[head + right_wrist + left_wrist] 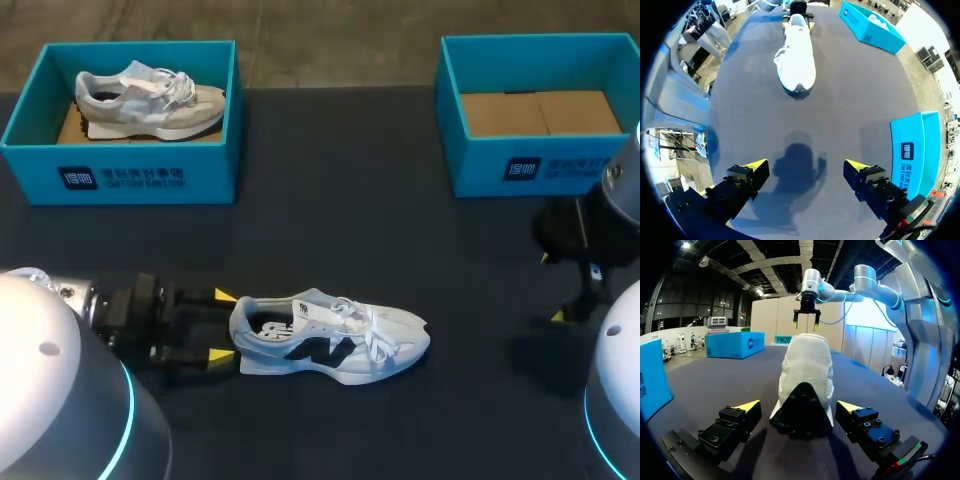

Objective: Take the shoe out of the shoebox, open the shoe tongue, remove and reinsert the insole, then place the shoe into the shoebox

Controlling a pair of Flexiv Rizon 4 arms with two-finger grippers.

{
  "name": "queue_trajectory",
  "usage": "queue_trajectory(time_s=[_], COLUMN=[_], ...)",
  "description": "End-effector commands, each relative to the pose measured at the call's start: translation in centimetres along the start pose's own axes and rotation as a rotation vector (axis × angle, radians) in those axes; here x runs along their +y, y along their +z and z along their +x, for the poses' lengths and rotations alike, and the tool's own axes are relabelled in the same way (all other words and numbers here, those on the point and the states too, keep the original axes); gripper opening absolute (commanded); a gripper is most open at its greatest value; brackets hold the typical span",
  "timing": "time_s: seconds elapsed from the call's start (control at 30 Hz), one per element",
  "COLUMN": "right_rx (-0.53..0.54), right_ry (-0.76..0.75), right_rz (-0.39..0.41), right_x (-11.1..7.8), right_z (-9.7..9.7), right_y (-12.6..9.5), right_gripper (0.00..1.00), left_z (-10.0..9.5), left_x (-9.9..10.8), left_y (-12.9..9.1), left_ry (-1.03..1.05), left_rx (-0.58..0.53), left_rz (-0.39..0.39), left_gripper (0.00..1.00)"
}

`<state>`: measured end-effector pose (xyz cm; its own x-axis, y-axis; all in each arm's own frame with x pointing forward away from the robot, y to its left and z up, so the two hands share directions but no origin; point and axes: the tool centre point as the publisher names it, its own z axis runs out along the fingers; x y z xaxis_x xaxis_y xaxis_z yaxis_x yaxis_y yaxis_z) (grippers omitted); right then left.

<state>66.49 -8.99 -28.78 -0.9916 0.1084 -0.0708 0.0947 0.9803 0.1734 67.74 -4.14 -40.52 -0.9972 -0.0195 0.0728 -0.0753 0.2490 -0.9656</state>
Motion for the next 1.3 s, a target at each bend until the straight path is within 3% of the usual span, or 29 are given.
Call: queue_trajectory(time_s=[0.03, 1.3], right_rx=[-0.003, -0.003], right_ry=[-0.002, -0.002], right_rz=[0.000, 0.000], right_x=[-0.1, -0.1], right_z=[0.2, 0.2], right_y=[0.0, 0.0], right_gripper=[1.00, 1.00], left_z=[-0.2, 1.0], left_x=[0.2, 0.4], left_y=[0.7, 3.1], left_ry=[-0.003, -0.013], left_rx=[0.007, 0.006], left_rz=[-0.003, 0.011], left_gripper=[1.00, 1.00])
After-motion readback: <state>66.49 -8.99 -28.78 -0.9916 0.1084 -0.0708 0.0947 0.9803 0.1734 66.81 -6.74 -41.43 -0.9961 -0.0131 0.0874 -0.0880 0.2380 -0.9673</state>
